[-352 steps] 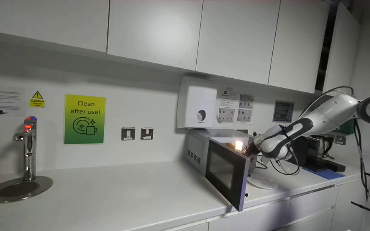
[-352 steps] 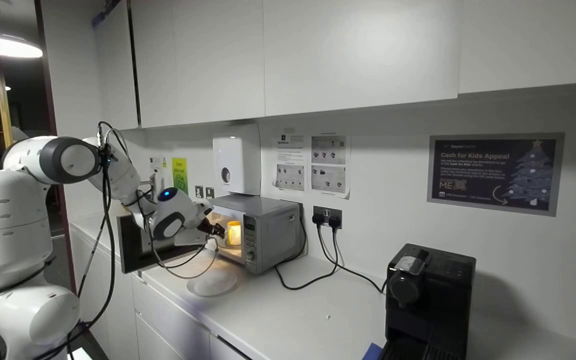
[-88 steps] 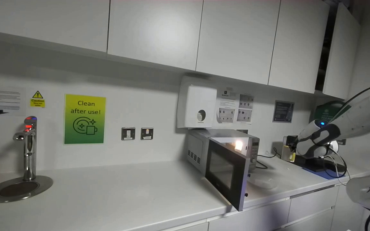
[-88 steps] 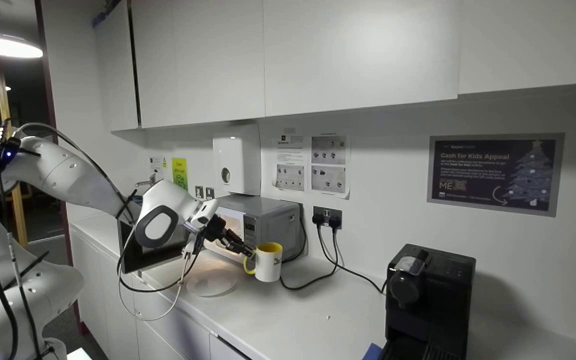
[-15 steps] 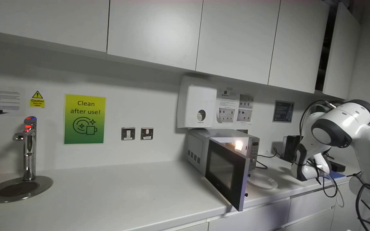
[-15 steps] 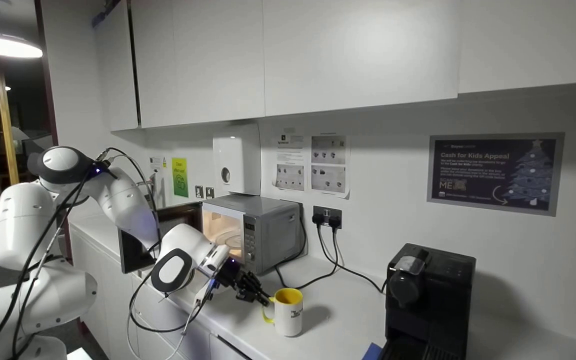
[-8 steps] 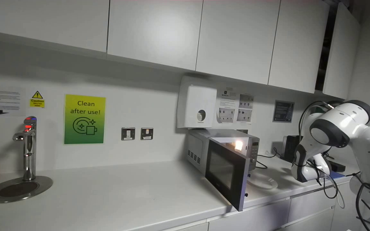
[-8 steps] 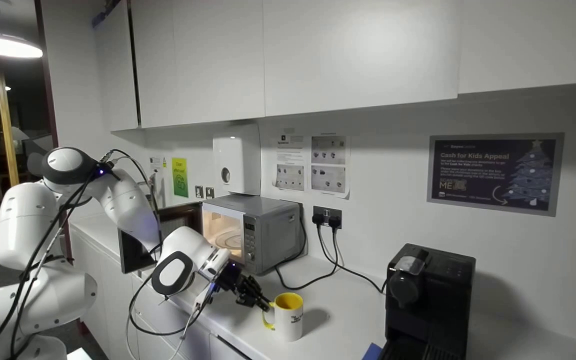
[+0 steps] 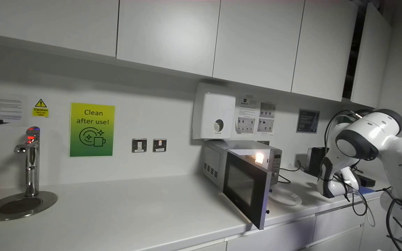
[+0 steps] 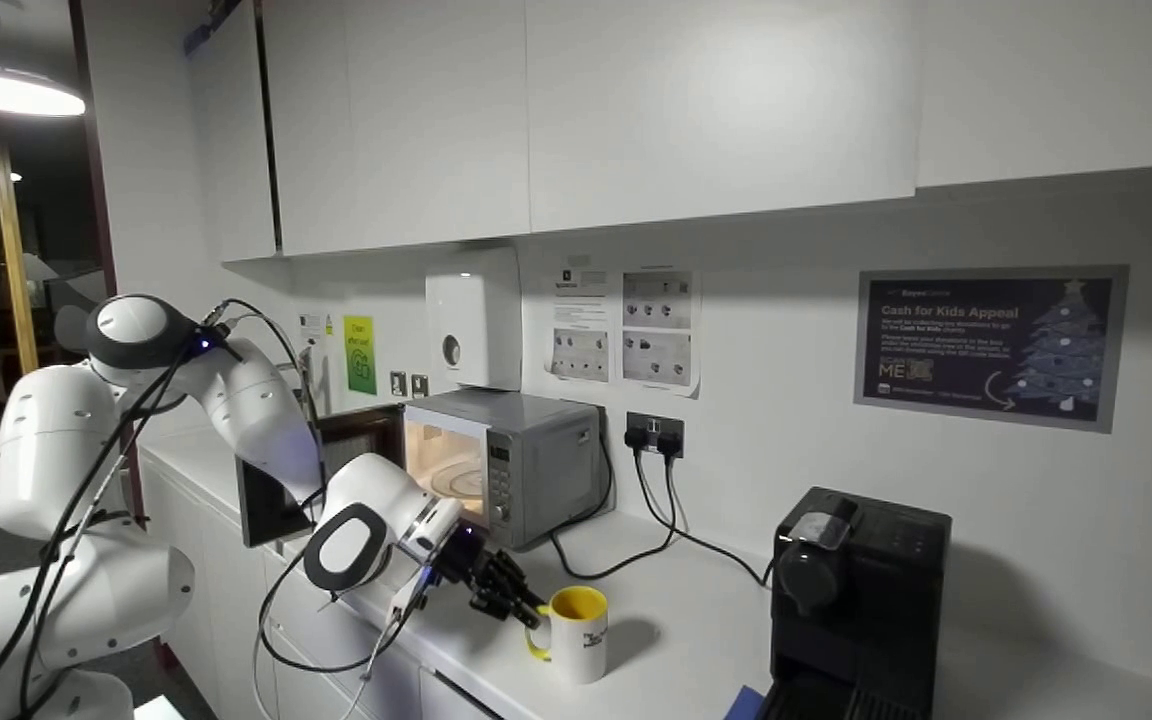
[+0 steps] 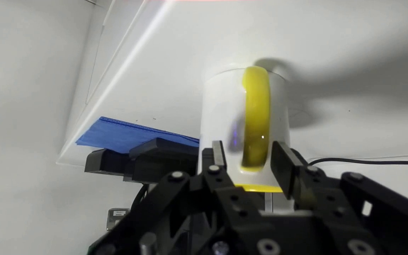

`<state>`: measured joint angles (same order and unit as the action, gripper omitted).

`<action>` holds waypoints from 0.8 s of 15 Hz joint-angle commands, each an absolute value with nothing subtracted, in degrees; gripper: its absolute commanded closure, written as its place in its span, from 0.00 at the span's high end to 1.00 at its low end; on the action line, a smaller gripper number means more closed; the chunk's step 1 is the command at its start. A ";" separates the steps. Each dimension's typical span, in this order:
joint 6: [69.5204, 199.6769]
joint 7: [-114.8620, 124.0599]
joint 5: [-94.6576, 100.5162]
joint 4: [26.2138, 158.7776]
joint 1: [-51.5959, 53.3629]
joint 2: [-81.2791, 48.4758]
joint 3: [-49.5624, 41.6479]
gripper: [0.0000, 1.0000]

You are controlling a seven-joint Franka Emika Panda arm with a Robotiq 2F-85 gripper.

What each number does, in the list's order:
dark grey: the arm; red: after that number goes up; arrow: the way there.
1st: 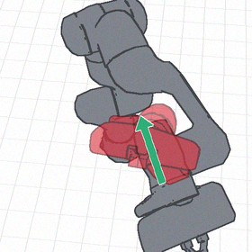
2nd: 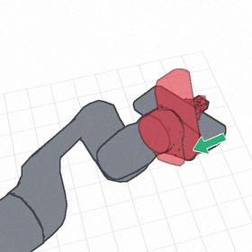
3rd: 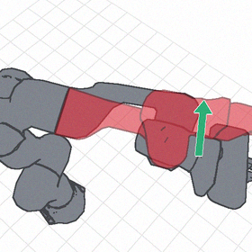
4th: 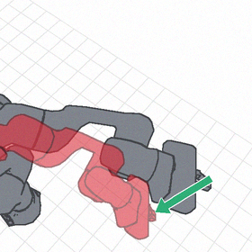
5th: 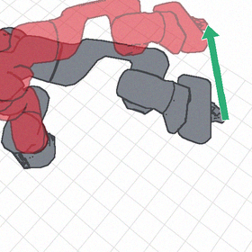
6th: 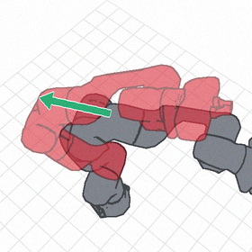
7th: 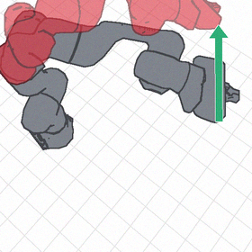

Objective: Remove the mug from the microwave and put it on the right side of the counter.

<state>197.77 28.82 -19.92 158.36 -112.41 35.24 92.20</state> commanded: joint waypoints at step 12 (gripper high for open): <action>195.86 26.44 -19.30 158.40 -108.42 30.01 86.50 1.00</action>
<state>196.90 28.68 -19.82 158.70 -111.50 33.88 90.39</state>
